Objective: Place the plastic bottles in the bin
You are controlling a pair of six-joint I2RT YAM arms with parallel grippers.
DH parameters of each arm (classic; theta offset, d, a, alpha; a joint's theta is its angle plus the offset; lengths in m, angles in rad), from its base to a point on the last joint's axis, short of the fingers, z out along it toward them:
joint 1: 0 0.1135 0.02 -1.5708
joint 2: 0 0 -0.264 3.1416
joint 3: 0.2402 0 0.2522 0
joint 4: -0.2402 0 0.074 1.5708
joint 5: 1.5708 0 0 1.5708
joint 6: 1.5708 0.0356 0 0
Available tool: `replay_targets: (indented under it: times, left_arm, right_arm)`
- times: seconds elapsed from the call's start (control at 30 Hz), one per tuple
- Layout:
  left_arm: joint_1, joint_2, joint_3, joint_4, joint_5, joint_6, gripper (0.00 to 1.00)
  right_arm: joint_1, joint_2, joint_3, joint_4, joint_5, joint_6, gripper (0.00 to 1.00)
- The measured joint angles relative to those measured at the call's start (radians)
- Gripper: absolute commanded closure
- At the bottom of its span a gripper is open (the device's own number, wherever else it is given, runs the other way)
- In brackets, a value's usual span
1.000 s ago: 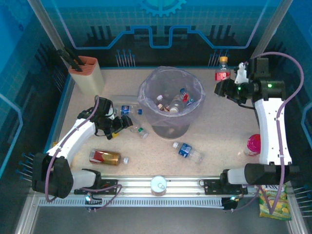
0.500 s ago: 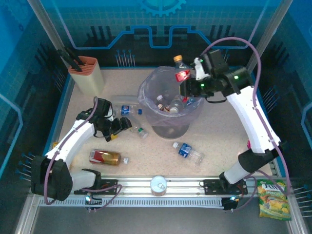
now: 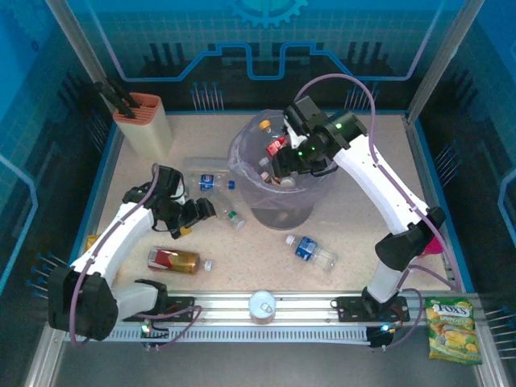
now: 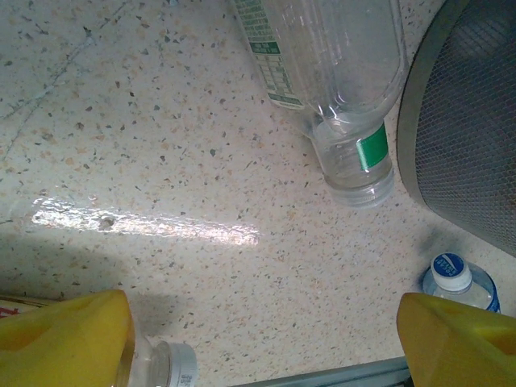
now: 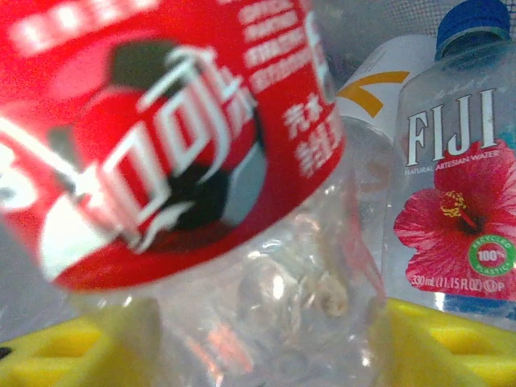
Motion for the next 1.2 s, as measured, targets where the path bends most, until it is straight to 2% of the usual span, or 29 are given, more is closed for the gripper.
replay_targets:
  times: [0.27, 0.43, 0.5, 0.53, 0.6, 0.7, 0.83, 1.03, 1.2]
  left_arm:
    - [0.0, 0.006, -0.021, 0.011, 0.0, 0.0, 0.13]
    - [0.0, 0.045, -0.021, 0.038, 0.001, 0.0, 0.13]
    - [0.0, 0.055, -0.021, 0.051, 0.002, 0.0, 0.13]
    - [0.0, 0.059, -0.021, 0.056, 0.002, 0.001, 0.13]
    - [0.0, 0.068, -0.021, 0.061, 0.005, 0.003, 0.13]
    - [0.0, 0.097, -0.017, 0.064, 0.01, 0.008, 0.13]
    - [0.0, 0.153, 0.015, 0.071, 0.02, 0.019, 0.14]
    - [0.001, 0.185, 0.077, 0.092, 0.029, 0.019, 0.14]
    - [0.001, 0.195, 0.102, 0.1, 0.032, 0.018, 0.14]
  right_arm:
    - [0.0, 0.047, 0.154, -0.064, 0.008, -0.042, 0.2]
    - [-0.003, -0.029, 0.155, -0.048, 0.018, -0.091, 0.2]
    - [-0.004, -0.105, 0.091, -0.022, 0.016, -0.116, 0.19]
    - [-0.005, -0.152, 0.049, -0.008, 0.013, -0.132, 0.13]
    - [-0.005, -0.261, -0.056, 0.037, -0.005, -0.18, 0.1]
    - [0.002, -0.441, -0.226, 0.089, -0.031, -0.255, 0.0]
    - [0.005, -0.638, -0.4, 0.118, -0.066, -0.289, 0.0]
    - [0.034, -0.766, -0.657, 0.177, -0.08, -0.241, 0.0]
    - [0.072, -0.762, -0.864, 0.204, 0.013, -0.162, 0.0]
